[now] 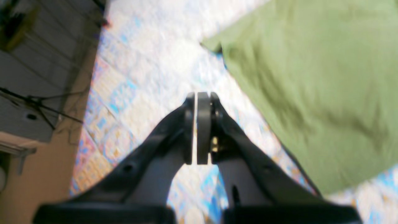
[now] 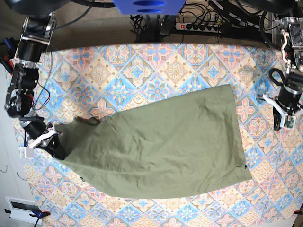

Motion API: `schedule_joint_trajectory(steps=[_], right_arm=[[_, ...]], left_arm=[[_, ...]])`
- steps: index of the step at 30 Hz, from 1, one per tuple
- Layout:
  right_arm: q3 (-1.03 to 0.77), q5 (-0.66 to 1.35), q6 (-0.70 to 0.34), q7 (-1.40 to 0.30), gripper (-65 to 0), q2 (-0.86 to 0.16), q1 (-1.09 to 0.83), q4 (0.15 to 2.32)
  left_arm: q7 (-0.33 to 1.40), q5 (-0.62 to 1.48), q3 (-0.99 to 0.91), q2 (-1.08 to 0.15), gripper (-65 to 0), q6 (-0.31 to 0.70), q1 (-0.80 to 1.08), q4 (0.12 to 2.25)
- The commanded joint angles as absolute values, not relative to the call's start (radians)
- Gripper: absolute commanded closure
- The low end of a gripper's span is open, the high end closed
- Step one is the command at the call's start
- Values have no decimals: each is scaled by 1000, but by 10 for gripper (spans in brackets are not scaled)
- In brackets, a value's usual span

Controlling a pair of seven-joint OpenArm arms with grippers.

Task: Layout the t-shirt on the table in an organized manner, then fold the t-shirt properly
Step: 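Lay the t-shirt down and stretch it between both grippers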

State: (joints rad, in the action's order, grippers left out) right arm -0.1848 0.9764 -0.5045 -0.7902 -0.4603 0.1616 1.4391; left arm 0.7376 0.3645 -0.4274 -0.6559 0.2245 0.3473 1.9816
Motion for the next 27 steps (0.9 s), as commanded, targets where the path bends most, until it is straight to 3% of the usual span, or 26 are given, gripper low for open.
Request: schedule_joint_trajectory(steps=[1, 5, 12, 17, 19, 25, 27], right_arm=[[-194, 1001, -519, -769, -11, -479, 163, 1466], [-196, 958, -516, -780, -38, -476, 116, 1446], [-199, 713, -516, -782, -241, -447, 104, 1449], [-275, 645, -516, -782, -258, -440, 30, 1454], [-295, 645, -516, -782, -258, -440, 1, 1454], [-300, 648, -516, -782, -257, -438, -12, 1454], [-300, 648, -516, -780, -257, -437, -12, 1454]], left_arm=[[716, 360, -453, -677, 0, 216, 366, 1995], [716, 364, -458, -671, 0, 216, 417, 1994], [800, 364, -329, -595, 0, 216, 415, 1994], [911, 367, -289, -513, 0, 216, 412, 1989], [918, 367, -289, -470, -43, 216, 415, 1966], [917, 367, -291, -401, -281, 216, 414, 1886], [915, 367, -291, -381, -320, 216, 407, 1857]])
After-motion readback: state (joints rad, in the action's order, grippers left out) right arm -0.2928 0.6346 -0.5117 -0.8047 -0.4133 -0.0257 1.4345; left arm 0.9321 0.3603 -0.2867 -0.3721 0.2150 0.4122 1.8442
